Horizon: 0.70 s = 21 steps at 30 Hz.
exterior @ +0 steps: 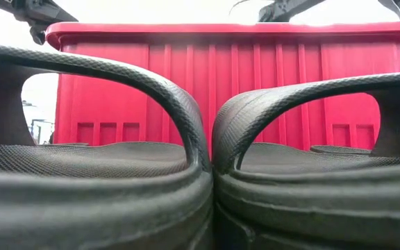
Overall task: Pick and place slides into bin
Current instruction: Put the black slipper into the red bin
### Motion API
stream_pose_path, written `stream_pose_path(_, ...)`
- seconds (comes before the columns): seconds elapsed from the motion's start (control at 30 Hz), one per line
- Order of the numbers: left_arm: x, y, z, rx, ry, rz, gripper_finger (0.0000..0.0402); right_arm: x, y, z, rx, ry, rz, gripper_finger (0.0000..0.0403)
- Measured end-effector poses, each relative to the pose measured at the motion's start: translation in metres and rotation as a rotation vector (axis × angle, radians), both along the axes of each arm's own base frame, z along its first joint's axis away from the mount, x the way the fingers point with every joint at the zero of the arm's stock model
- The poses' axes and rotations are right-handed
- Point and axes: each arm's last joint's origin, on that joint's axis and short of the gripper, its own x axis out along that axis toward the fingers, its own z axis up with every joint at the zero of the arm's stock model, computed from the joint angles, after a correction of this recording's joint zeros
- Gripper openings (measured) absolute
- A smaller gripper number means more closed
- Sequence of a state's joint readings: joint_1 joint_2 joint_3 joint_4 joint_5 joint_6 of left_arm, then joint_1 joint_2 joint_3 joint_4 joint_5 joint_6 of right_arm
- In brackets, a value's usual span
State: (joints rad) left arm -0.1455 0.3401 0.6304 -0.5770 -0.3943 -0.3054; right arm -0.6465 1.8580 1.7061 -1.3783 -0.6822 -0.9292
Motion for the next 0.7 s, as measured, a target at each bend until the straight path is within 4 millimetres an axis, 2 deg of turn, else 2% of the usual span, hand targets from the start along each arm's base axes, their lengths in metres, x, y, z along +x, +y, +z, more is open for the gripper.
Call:
stream_pose_path(0.13,0.000,0.000,0.000,0.004,0.002,-0.001,0.0026,0.004,0.000,-0.023,0.021,0.039,-0.018,0.0004)
stream_pose_path(0.37,0.000,0.001,0.000,0.021,0.003,0.024,0.0026,0.002,0.001,-0.044,-0.025,0.140,-0.007,0.0004)
stream_pose_path(0.5,0.000,0.001,0.000,0.028,0.003,0.047,0.0026,0.005,-0.004,-0.051,-0.129,0.167,-0.036,0.0004)
stream_pose_path(0.7,0.000,0.001,0.000,0.028,0.002,0.047,0.0026,0.006,-0.005,-0.052,-0.154,0.148,-0.025,0.0004)
